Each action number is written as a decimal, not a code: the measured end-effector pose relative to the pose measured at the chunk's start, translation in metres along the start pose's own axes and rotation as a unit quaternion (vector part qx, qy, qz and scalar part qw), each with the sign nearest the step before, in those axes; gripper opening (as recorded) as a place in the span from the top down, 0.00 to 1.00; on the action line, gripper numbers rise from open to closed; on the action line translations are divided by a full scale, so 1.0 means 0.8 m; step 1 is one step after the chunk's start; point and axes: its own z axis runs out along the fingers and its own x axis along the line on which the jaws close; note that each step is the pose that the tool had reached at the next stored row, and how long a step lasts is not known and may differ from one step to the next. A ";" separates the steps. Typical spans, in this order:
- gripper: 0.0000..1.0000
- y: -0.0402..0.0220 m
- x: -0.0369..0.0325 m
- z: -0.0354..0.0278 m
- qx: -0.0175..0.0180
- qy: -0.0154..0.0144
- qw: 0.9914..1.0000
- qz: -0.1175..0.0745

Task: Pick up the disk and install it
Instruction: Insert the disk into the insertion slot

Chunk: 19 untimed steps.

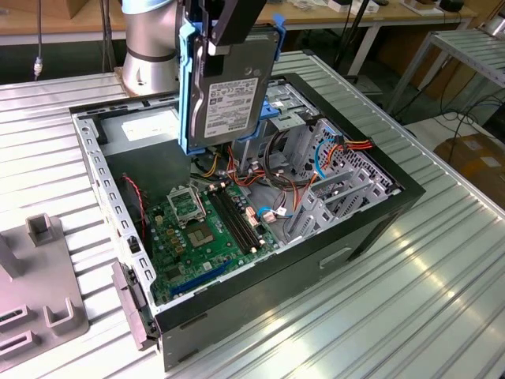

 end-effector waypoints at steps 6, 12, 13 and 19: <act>0.63 -0.0006 0.0103 0.0003 0.000 0.000 1.000 0.000; 0.63 -0.0016 0.0260 0.0011 0.000 -0.002 1.000 0.000; 0.63 -0.0019 0.0273 0.0011 0.000 -0.004 1.000 0.000; 0.63 -0.0039 0.0355 0.0013 0.000 -0.006 1.000 0.000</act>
